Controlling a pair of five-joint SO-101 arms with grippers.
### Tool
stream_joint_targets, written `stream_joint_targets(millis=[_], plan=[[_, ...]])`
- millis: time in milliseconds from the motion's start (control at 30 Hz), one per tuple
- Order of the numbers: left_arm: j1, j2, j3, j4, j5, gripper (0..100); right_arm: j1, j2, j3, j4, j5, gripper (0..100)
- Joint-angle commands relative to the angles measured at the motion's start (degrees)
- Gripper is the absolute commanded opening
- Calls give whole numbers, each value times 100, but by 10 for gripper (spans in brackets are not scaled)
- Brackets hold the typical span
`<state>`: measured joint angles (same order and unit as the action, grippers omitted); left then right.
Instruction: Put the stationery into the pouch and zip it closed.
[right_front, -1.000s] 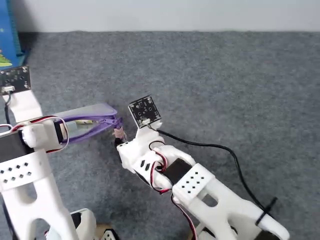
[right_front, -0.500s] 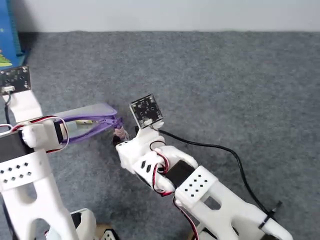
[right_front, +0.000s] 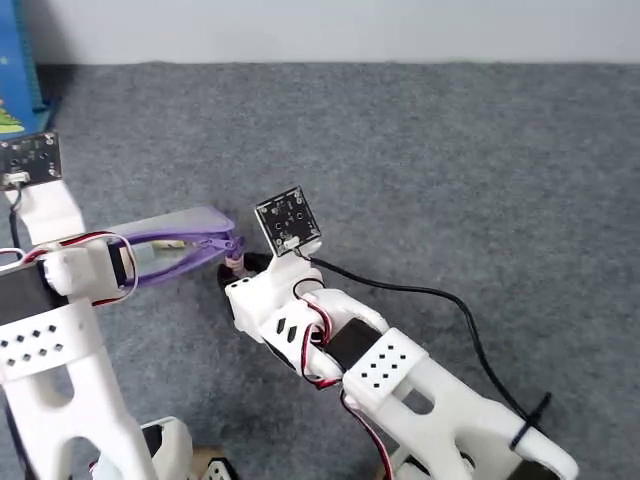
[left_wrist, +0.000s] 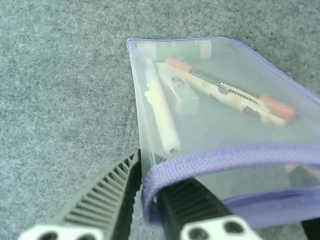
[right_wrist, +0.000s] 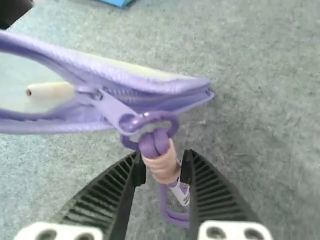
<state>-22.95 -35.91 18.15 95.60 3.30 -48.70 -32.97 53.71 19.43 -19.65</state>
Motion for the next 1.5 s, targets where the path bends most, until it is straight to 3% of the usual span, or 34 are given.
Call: stream_joint_targets(millis=[0, 100, 467, 700, 867, 1100, 1467], plan=[[26, -114, 40, -141, -62, 12, -4, -66, -273, -92, 264, 97], [18, -114, 57, -211, -62, 12, -4, -338, -132, -101, 325, 2], [35, -114, 75, -211, -62, 13, -4, -2167, 1125, -66, 818, 7], [132, -114, 48, -598, -53, 15, -31, -2633, 1160, 875, 818, 7], [1125, -114, 40, -967, -62, 41, -40, -2738, 1178, 1262, 791, 7], [2637, -62, -541, -1116, -9, 248, -40, -2756, 1275, 1543, 774, 7], [4079, -53, -673, -2356, 70, 257, -13, -2756, 1424, 1578, 782, 7]])
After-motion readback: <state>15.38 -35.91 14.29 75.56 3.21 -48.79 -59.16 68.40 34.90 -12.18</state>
